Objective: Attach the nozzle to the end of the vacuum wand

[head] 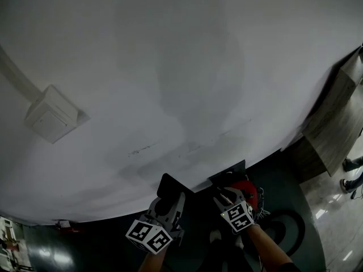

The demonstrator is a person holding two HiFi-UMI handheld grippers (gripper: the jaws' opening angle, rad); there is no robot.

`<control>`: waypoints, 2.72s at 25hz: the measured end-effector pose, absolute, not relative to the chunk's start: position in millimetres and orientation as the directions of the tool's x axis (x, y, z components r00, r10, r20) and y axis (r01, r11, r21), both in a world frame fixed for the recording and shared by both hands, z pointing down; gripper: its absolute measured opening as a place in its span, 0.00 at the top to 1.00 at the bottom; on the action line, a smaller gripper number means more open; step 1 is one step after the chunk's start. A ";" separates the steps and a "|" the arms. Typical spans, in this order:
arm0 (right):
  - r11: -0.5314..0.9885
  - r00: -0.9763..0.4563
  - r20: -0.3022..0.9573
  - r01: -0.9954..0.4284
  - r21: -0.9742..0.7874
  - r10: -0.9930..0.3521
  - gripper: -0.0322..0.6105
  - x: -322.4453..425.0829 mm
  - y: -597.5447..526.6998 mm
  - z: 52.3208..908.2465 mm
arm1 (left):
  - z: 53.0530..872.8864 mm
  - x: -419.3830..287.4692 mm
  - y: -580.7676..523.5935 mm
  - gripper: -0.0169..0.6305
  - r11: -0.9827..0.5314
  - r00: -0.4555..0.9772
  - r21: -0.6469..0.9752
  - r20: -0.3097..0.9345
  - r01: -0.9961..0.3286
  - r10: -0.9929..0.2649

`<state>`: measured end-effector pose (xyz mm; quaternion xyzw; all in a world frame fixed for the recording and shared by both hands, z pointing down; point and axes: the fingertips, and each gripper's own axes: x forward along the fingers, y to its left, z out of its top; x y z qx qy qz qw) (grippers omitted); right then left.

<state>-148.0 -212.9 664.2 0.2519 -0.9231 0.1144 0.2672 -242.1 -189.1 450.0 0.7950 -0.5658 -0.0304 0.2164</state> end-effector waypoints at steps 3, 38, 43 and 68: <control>0.849 -0.730 0.547 -0.524 -0.066 -0.409 0.69 -148.5 -212.1 665.6 | 449.5 -243.4 -189.8 0.84 -0.262 0.354 0.380 0.195 -0.887 -0.915; 0.844 -0.734 0.523 -0.534 -0.052 -0.432 0.71 -109.6 -169.7 637.7 | 388.8 -175.2 -211.0 0.84 -0.413 0.465 0.328 0.096 -0.849 -0.880; 0.841 -0.735 0.518 -0.538 -0.054 -0.437 0.71 -105.0 -169.9 635.8 | 393.0 -162.0 -215.1 0.84 -0.424 0.478 0.332 0.098 -0.843 -0.873; 0.849 -0.742 0.514 -0.526 -0.050 -0.429 0.71 -105.4 -168.3 636.3 | 391.3 -121.9 -200.4 0.84 -0.482 0.496 0.123 0.130 -0.868 -0.859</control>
